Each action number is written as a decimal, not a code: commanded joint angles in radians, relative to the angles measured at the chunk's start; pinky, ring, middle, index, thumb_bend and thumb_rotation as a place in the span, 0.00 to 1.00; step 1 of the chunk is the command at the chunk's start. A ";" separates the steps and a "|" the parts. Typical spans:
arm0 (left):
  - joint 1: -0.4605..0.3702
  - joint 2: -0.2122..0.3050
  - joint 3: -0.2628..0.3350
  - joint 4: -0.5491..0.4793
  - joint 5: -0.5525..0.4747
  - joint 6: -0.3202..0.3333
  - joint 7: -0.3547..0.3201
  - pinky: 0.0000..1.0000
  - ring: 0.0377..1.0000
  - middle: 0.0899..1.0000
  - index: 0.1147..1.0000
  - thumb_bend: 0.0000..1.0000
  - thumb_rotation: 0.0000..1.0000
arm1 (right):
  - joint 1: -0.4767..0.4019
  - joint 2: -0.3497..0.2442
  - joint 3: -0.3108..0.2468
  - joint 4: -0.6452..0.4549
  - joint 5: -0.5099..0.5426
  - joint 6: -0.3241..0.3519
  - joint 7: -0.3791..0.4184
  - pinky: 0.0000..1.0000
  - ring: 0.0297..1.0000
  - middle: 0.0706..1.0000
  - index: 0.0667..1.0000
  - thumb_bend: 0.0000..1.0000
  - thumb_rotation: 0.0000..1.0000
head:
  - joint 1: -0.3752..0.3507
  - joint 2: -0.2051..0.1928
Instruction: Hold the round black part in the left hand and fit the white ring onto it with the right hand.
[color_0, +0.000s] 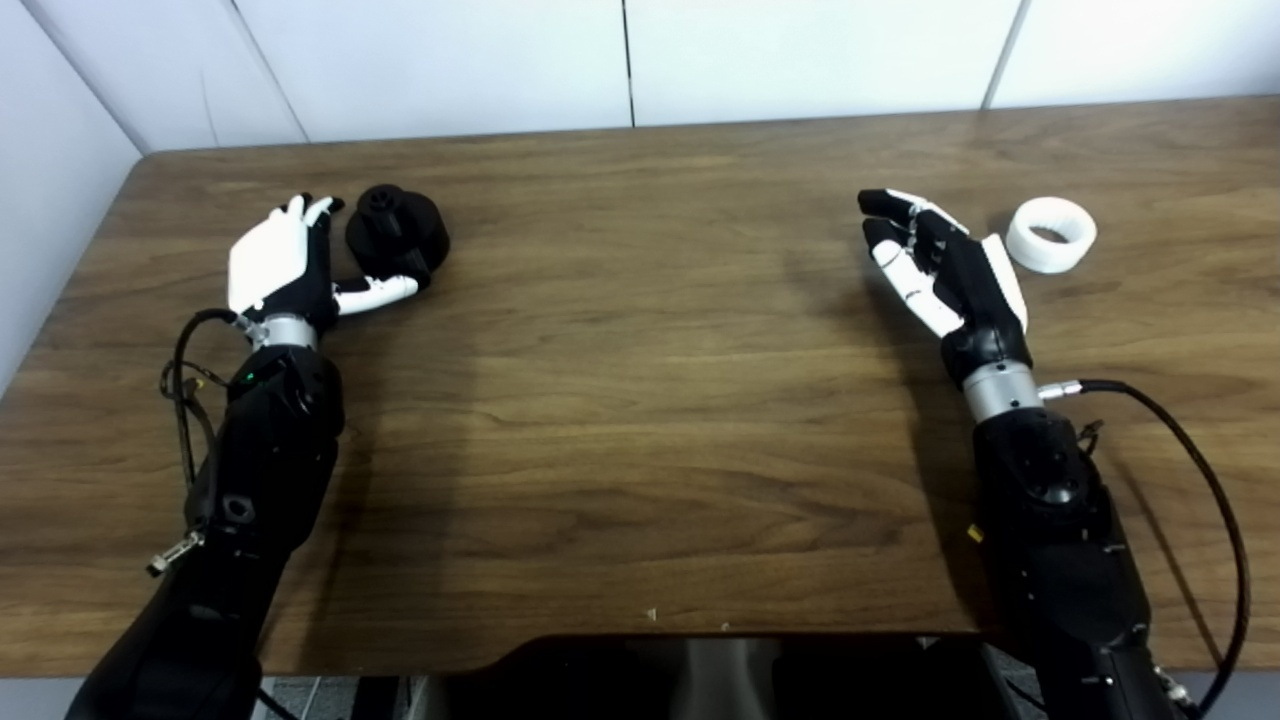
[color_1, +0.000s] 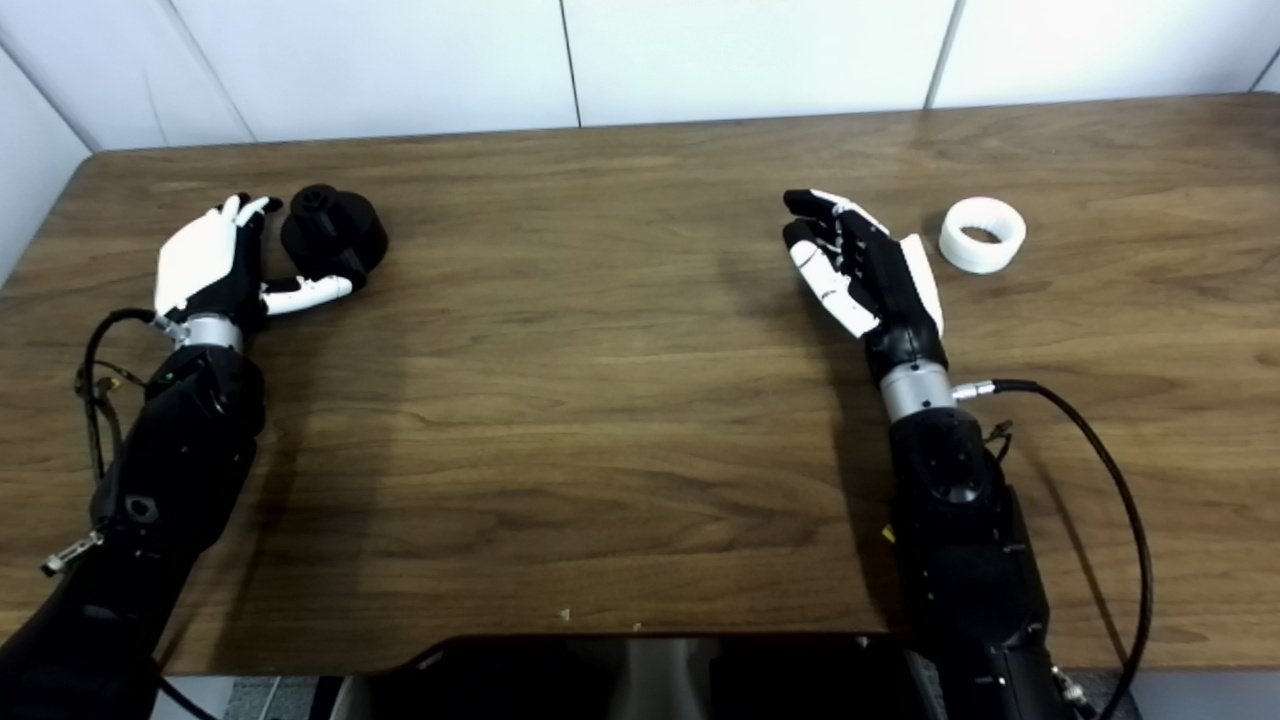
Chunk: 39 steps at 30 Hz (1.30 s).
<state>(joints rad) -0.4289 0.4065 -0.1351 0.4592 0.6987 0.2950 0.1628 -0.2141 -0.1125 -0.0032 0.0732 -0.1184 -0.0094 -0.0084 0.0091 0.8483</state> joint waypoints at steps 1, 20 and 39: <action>-0.062 0.011 0.000 -0.003 0.001 -0.021 0.047 1.00 1.00 1.00 0.87 1.00 0.61 | -0.024 -0.008 -0.007 -0.029 0.014 -0.036 0.004 0.78 0.80 0.80 0.73 0.44 0.60 | 0.001 0.001; -0.102 -0.007 -0.023 0.070 -0.011 -0.033 0.068 0.98 1.00 1.00 0.86 1.00 0.57 | -0.022 -0.015 -0.010 -0.033 0.039 -0.042 0.017 0.78 0.81 0.81 0.73 0.45 0.60 | -0.015 0.004; -0.098 -0.033 -0.012 0.087 -0.059 -0.077 0.137 1.00 1.00 1.00 0.73 1.00 0.40 | -0.021 -0.018 -0.012 -0.040 0.047 -0.039 0.022 0.76 0.80 0.81 0.73 0.45 0.59 | -0.017 0.007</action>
<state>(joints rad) -0.4858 0.3647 -0.1521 0.5487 0.6452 0.2423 0.2742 -0.2080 -0.1229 -0.0099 0.0728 -0.0824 -0.0136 0.0063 -0.0077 0.8544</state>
